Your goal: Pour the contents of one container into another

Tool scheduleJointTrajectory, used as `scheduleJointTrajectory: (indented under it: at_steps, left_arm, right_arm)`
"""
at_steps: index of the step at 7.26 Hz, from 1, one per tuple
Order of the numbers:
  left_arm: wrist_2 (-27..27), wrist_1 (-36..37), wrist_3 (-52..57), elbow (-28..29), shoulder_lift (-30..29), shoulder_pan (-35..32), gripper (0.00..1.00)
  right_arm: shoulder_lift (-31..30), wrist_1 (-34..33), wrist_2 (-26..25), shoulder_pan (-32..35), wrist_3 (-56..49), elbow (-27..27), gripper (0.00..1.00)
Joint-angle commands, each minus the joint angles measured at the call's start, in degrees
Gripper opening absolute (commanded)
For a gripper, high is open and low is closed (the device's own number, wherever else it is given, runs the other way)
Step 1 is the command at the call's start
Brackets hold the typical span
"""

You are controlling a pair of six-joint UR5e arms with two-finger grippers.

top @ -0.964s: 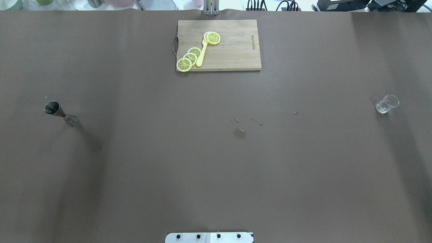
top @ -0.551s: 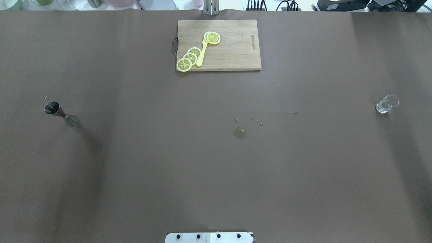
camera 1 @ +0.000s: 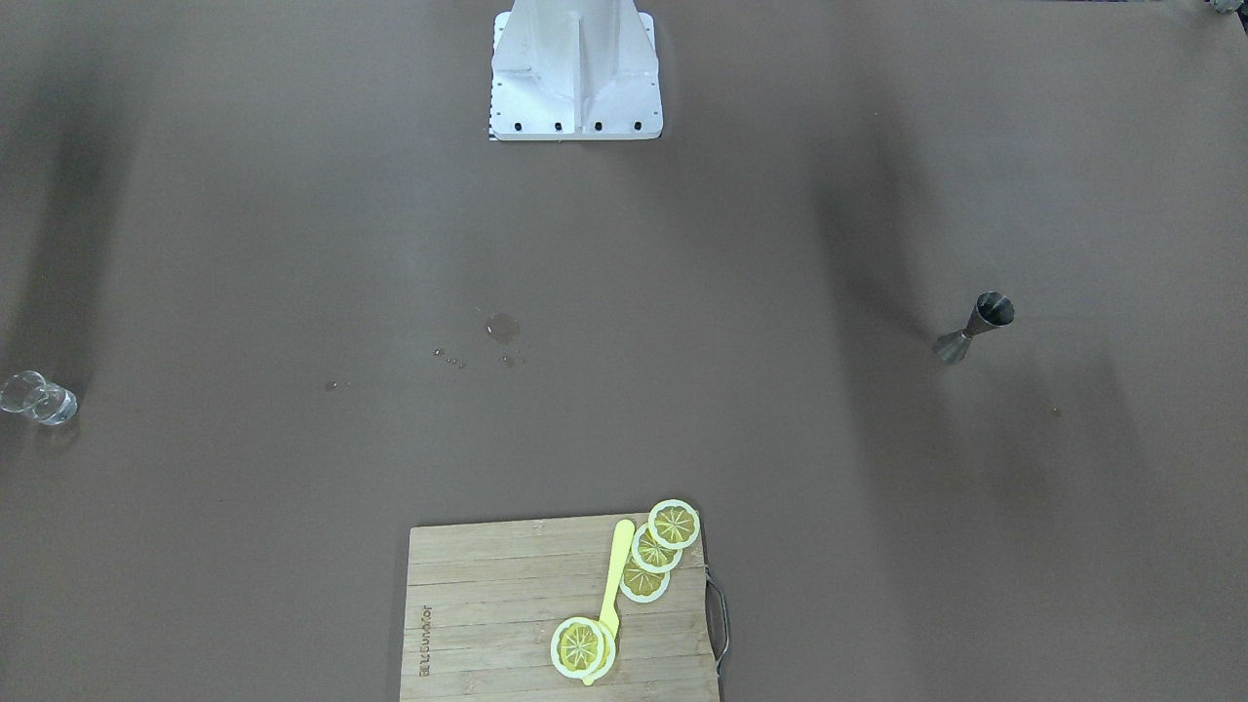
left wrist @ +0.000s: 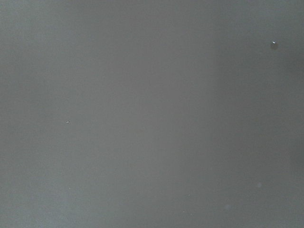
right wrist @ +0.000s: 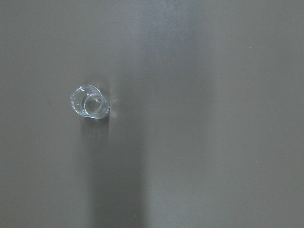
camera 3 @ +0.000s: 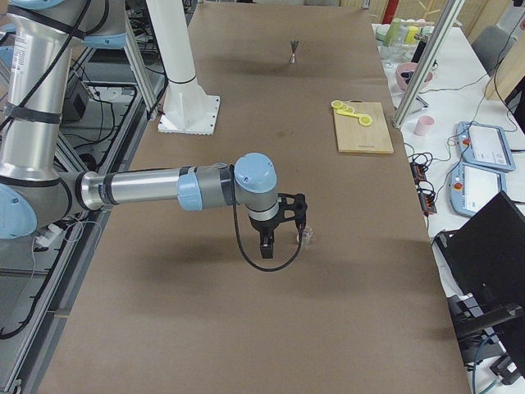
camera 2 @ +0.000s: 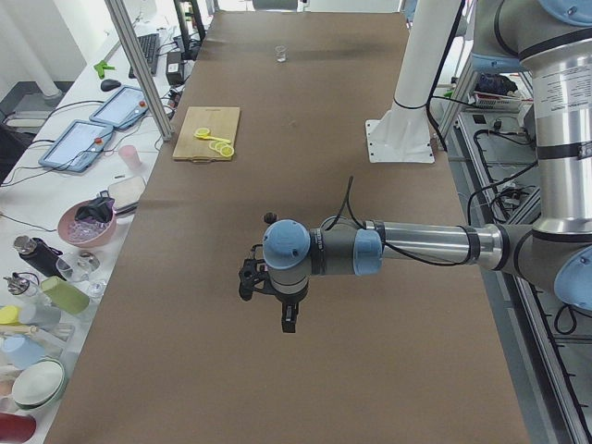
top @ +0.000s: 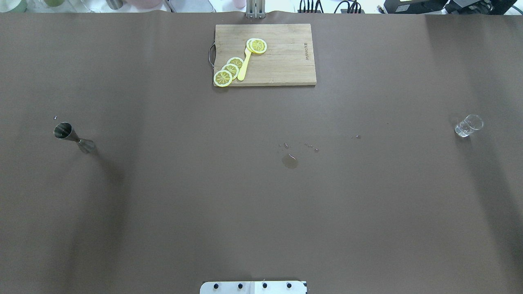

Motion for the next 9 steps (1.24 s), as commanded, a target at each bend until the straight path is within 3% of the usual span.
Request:
scheduleJointTrajectory:
  at_steps: [1,9]
  left_arm:
    - [0.0,0.0,-0.1,0.0,0.0,0.1,0.99]
    - [-0.1,-0.1,-0.1,0.2,0.0,0.1,0.99]
  right_arm:
    - [0.0,0.0,0.0,0.0,0.0,0.1,1.00]
    - [2.2,-0.1,0.9,0.0,0.0,-1.0,1.00]
